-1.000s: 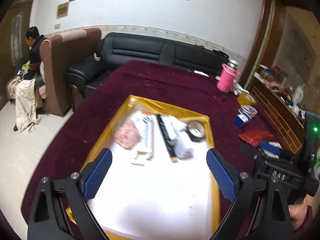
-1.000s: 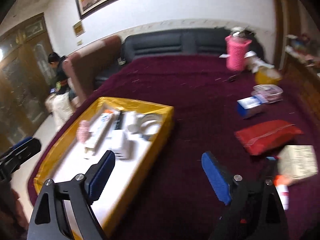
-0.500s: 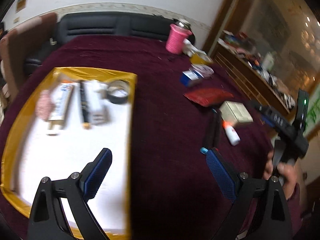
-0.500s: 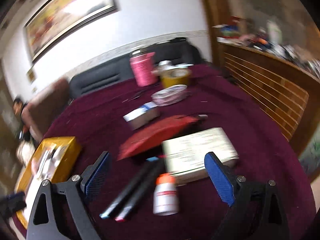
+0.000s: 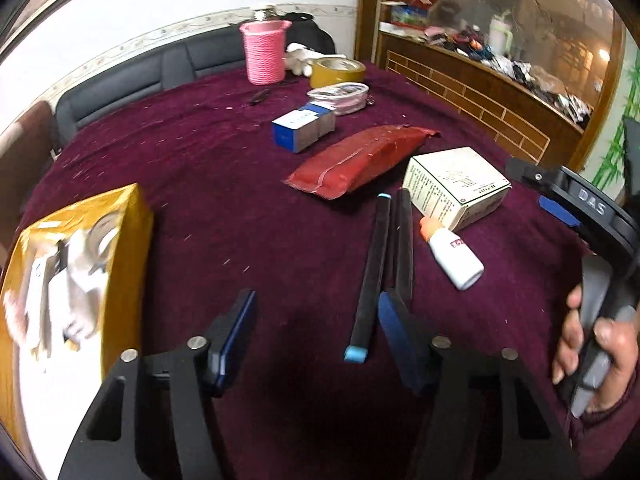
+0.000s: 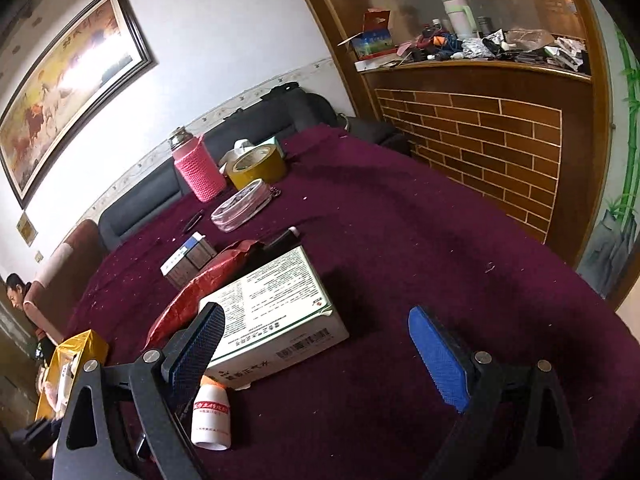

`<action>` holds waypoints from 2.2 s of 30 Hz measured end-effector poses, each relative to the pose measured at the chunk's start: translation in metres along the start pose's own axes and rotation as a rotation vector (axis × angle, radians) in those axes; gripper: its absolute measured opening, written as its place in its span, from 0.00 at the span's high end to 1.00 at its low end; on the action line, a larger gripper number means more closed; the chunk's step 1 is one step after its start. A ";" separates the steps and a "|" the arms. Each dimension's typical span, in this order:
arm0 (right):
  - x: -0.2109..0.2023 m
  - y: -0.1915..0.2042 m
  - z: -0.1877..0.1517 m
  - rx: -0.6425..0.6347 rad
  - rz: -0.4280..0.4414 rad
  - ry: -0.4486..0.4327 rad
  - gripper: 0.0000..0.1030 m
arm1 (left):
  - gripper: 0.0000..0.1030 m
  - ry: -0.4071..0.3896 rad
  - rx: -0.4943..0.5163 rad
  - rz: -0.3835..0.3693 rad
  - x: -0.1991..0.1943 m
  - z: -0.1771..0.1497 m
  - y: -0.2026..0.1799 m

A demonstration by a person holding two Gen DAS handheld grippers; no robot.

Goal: Organize objects
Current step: 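Grasp a black marker with the left tool and lift it, then grasp the white orange-capped bottle with the right tool while the left tool holds the marker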

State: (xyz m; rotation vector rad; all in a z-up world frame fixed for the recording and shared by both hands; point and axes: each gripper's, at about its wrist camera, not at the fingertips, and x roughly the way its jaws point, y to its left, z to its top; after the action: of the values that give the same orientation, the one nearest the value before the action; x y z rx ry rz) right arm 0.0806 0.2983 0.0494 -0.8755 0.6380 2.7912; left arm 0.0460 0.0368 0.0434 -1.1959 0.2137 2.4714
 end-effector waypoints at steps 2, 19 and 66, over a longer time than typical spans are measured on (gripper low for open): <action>0.003 -0.001 -0.001 -0.001 0.000 0.012 0.07 | 0.48 0.017 0.010 -0.025 0.011 0.004 -0.004; 0.011 -0.016 -0.002 0.073 0.058 0.058 0.07 | 0.69 0.060 0.136 0.007 0.058 0.018 -0.030; 0.044 0.090 -0.048 -0.343 0.002 0.347 0.72 | 0.86 -0.256 -0.327 -0.069 -0.132 -0.098 0.122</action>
State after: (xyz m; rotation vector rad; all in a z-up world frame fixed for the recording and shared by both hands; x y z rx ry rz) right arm 0.0451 0.1969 0.0205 -1.4437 0.1945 2.8181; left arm 0.1414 -0.1396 0.0811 -0.9687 -0.3081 2.6326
